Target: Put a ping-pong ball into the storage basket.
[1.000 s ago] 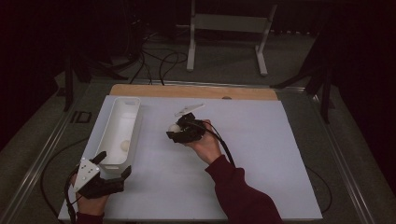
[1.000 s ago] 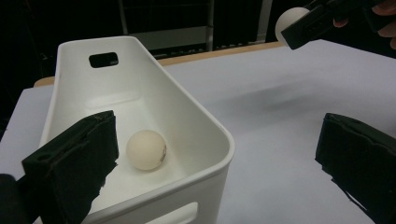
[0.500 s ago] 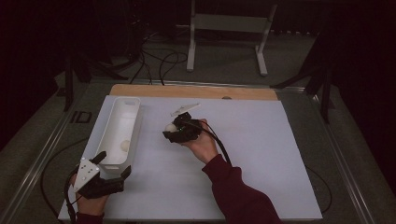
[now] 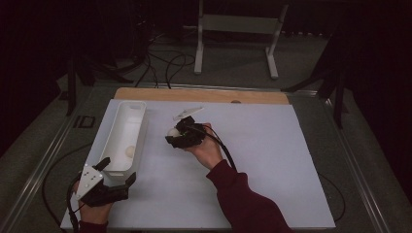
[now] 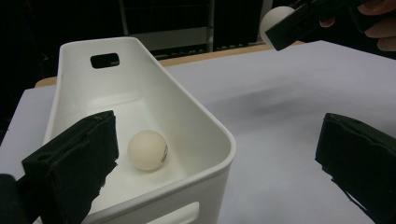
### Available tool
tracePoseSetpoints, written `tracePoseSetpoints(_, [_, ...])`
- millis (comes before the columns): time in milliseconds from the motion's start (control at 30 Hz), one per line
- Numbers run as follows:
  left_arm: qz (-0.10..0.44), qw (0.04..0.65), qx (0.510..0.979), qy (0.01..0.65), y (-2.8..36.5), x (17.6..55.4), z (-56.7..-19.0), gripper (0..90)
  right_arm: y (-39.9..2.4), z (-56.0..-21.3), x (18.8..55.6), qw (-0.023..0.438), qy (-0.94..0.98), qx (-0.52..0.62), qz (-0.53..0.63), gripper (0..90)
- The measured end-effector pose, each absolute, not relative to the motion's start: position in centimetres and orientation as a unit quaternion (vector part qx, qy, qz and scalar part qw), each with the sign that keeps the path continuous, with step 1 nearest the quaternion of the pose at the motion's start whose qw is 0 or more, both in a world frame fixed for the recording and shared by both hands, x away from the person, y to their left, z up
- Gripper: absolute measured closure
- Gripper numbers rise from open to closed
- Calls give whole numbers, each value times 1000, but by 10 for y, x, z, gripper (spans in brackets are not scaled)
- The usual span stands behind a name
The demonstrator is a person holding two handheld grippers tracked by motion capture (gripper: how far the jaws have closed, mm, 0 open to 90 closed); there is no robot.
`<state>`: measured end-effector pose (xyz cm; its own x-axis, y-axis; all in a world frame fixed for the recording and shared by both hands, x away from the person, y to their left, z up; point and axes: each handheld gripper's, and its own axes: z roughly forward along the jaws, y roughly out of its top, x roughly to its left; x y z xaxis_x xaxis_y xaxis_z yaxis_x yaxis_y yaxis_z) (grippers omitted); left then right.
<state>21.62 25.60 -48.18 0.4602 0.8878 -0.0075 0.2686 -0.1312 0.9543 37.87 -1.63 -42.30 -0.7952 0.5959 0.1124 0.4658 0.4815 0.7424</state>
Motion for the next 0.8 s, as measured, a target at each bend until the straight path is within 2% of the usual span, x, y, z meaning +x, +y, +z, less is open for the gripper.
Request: tracePoseSetpoints(800, [304, 508, 688, 420, 256, 217, -482, 1, 1, -419, 382, 78, 857, 300, 411, 505])
